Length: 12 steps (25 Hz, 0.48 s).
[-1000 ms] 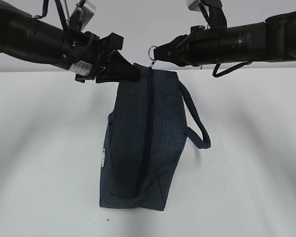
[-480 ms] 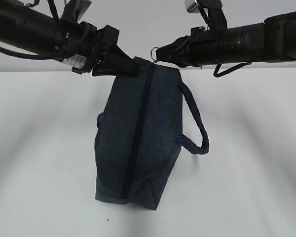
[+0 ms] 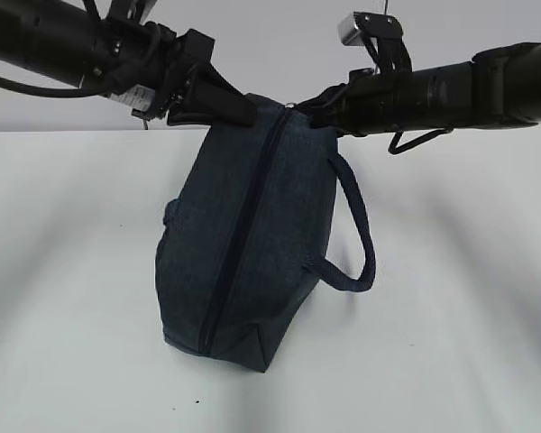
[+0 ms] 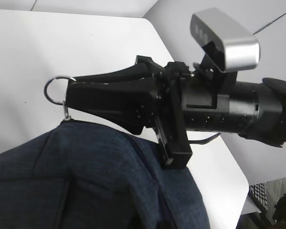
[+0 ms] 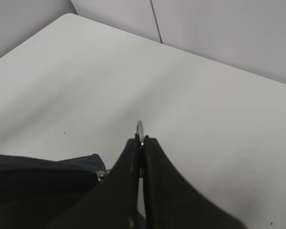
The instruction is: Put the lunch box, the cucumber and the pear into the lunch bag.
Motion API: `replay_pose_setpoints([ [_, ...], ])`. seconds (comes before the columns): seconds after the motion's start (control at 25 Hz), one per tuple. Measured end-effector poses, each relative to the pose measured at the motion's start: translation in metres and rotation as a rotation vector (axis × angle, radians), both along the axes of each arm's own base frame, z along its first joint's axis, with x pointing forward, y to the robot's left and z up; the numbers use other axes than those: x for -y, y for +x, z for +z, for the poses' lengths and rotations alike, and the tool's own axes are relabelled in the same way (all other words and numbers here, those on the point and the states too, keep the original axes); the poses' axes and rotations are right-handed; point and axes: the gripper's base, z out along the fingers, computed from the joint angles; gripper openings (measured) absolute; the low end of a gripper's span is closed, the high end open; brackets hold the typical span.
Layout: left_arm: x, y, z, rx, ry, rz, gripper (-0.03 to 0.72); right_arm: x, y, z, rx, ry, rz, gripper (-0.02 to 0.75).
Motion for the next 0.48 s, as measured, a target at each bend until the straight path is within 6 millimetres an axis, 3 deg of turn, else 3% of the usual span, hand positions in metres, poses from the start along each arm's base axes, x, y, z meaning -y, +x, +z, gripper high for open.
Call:
replay_pose_setpoints([
  [0.48, 0.0, 0.003, 0.003, 0.026, 0.013, 0.01, 0.008, 0.002, 0.008, -0.016, -0.041, 0.035, -0.012, 0.006],
])
